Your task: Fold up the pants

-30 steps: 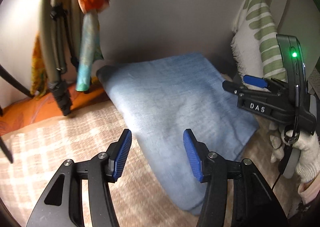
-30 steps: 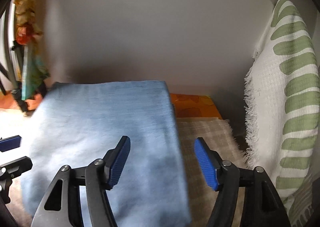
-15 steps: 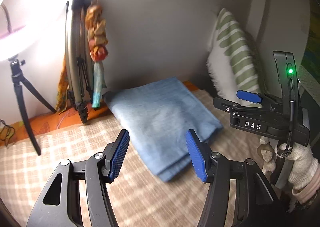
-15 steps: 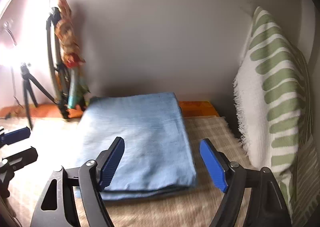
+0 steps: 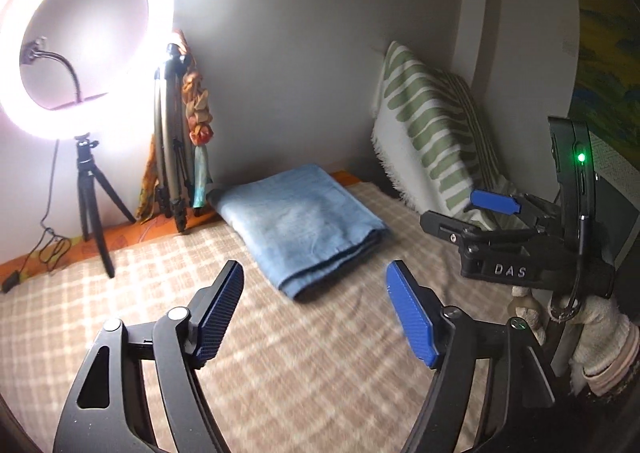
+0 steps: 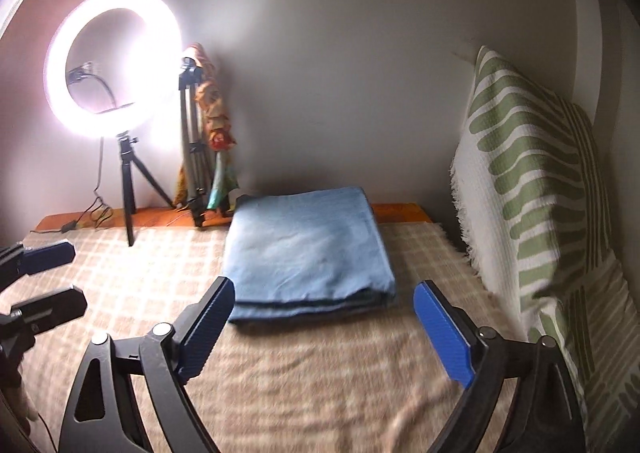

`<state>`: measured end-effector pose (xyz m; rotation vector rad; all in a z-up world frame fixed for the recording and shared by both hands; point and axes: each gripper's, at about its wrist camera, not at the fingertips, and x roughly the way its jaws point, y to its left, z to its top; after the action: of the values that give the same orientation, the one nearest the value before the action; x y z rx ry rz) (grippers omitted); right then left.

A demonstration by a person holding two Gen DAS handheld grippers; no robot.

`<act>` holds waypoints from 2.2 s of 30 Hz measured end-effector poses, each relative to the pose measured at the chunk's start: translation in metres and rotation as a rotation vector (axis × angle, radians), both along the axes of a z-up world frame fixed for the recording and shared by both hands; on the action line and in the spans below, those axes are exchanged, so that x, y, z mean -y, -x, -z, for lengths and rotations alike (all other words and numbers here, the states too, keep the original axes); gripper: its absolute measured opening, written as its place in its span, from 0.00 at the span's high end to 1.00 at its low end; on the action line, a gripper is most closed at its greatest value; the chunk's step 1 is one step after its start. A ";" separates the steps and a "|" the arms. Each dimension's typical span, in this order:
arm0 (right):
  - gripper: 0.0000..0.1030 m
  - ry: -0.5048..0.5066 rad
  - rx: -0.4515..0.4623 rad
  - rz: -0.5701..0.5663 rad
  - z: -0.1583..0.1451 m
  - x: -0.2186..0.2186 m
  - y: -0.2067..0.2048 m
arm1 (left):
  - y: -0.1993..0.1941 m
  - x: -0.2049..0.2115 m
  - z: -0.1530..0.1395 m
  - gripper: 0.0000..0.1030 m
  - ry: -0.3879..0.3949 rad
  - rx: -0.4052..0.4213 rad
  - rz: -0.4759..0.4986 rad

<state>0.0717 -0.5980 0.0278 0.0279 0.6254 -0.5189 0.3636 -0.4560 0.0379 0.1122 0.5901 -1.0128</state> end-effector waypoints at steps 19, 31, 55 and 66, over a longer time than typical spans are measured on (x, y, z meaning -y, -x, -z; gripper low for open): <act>0.00 0.065 -0.002 -0.036 0.026 -0.119 0.099 | 0.095 -0.074 0.028 0.20 -0.039 -0.053 -0.083; 0.00 -0.048 0.046 0.015 0.036 -0.135 0.134 | 0.118 -0.100 0.038 0.20 -0.015 -0.067 -0.148; 0.00 -0.036 0.060 0.060 0.027 -0.134 0.148 | 0.135 -0.108 0.025 0.16 -0.008 -0.003 -0.184; 0.00 -0.038 0.072 0.056 0.024 -0.136 0.148 | 0.136 -0.109 0.018 0.15 -0.006 0.021 -0.195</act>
<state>-0.0768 -0.4615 0.0042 0.0999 0.5657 -0.5578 0.2274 -0.3470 0.0203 0.0688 0.5730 -0.8197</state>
